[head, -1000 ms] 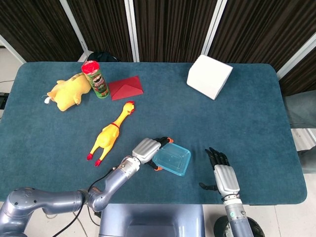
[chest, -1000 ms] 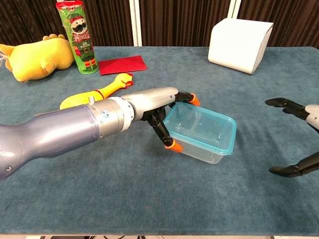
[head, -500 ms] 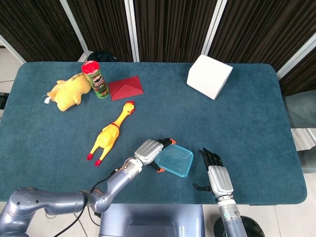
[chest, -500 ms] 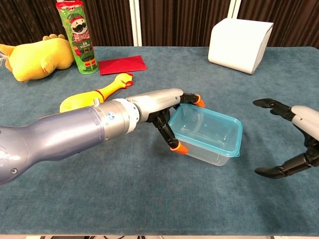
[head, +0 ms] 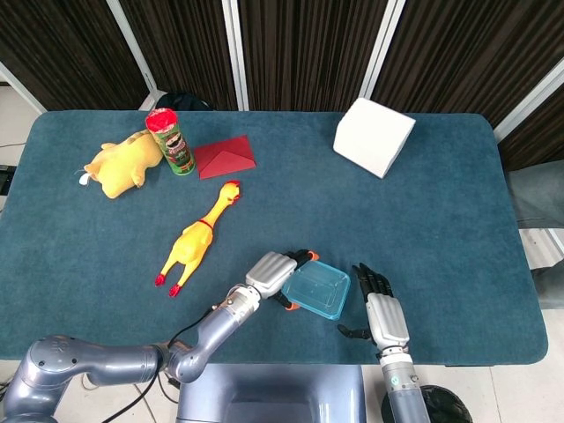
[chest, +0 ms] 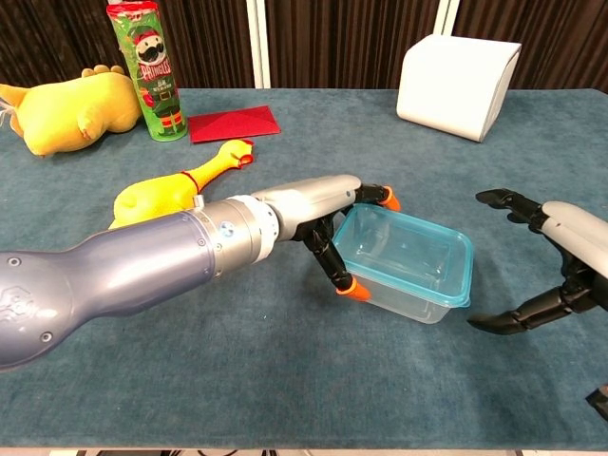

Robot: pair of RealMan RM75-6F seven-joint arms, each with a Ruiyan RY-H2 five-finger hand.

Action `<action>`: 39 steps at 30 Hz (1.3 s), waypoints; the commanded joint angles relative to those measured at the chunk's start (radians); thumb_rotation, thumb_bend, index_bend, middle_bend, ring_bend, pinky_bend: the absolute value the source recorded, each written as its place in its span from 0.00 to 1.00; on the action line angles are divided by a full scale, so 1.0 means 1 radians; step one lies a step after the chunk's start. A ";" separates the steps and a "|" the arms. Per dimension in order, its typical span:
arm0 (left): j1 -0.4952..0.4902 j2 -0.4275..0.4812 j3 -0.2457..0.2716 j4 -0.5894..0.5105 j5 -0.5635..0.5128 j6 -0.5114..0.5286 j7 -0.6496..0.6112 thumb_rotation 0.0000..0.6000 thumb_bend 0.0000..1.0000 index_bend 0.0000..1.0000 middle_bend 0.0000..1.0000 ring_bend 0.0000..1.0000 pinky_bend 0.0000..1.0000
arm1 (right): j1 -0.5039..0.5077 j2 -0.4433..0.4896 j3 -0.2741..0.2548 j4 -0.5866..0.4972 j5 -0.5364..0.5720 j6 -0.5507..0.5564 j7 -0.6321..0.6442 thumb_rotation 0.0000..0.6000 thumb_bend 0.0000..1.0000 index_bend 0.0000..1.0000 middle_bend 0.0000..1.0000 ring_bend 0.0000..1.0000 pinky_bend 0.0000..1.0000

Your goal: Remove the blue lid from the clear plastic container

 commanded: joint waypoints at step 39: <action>-0.016 0.005 0.011 -0.024 -0.038 -0.005 0.051 1.00 0.15 0.22 0.29 0.31 0.48 | 0.022 -0.035 0.029 -0.007 0.023 0.036 0.004 1.00 0.19 0.00 0.00 0.00 0.00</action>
